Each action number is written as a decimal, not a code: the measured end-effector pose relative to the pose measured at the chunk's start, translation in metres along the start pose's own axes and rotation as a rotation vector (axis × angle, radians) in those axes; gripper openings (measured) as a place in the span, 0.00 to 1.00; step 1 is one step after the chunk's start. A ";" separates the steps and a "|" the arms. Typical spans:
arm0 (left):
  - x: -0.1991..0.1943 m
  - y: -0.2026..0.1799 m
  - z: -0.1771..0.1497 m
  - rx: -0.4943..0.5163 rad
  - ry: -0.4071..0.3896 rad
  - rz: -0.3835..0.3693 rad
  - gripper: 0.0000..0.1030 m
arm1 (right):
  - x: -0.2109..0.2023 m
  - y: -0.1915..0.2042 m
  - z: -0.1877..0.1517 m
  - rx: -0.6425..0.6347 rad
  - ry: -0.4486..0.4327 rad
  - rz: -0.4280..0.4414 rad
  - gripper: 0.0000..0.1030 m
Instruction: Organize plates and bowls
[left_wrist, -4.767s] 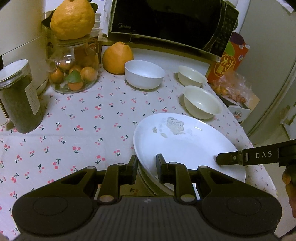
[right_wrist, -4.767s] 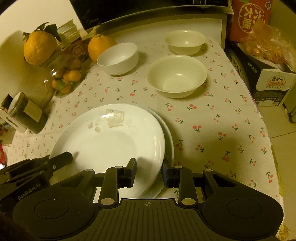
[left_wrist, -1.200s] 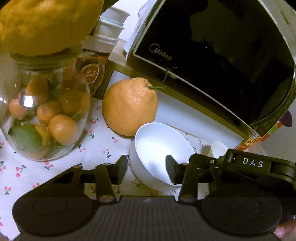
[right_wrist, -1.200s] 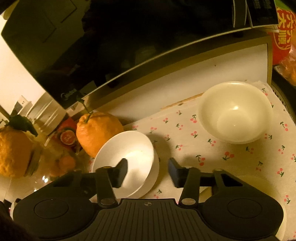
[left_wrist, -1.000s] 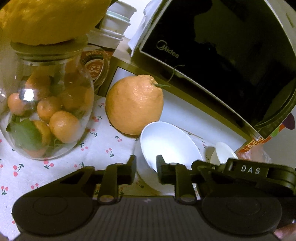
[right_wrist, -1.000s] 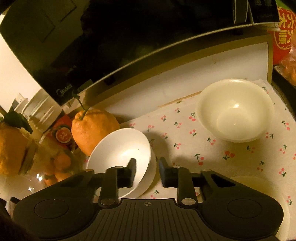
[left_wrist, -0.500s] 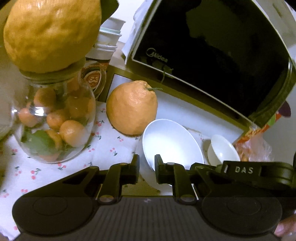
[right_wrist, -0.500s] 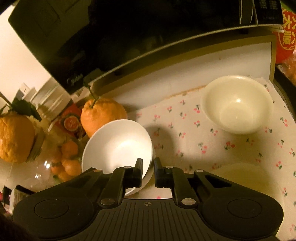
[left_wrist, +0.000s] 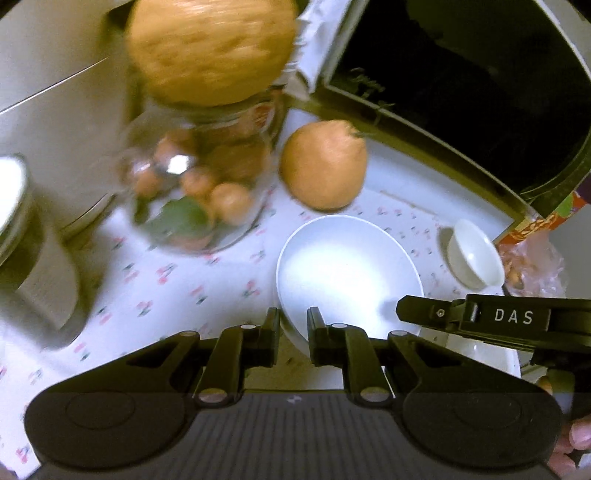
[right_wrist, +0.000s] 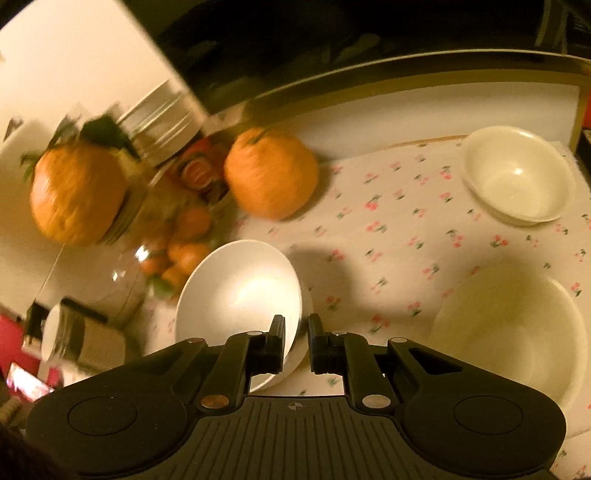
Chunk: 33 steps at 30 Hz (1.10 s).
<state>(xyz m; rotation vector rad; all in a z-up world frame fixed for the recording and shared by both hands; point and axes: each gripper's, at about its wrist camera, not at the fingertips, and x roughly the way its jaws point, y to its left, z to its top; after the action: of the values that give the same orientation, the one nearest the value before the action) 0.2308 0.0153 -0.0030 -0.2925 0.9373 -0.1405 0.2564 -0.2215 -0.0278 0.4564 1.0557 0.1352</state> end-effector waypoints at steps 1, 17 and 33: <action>-0.002 0.003 -0.002 -0.011 0.006 0.006 0.13 | 0.001 0.005 -0.002 -0.012 0.011 0.001 0.13; -0.012 0.035 -0.018 -0.086 0.034 0.030 0.13 | 0.024 0.034 -0.024 -0.127 0.112 -0.012 0.15; -0.013 0.025 -0.017 -0.020 0.010 0.034 0.30 | 0.020 0.025 -0.017 -0.052 0.115 0.035 0.26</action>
<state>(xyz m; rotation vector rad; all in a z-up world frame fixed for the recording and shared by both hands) 0.2089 0.0389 -0.0102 -0.2945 0.9536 -0.1012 0.2539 -0.1872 -0.0403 0.4241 1.1545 0.2220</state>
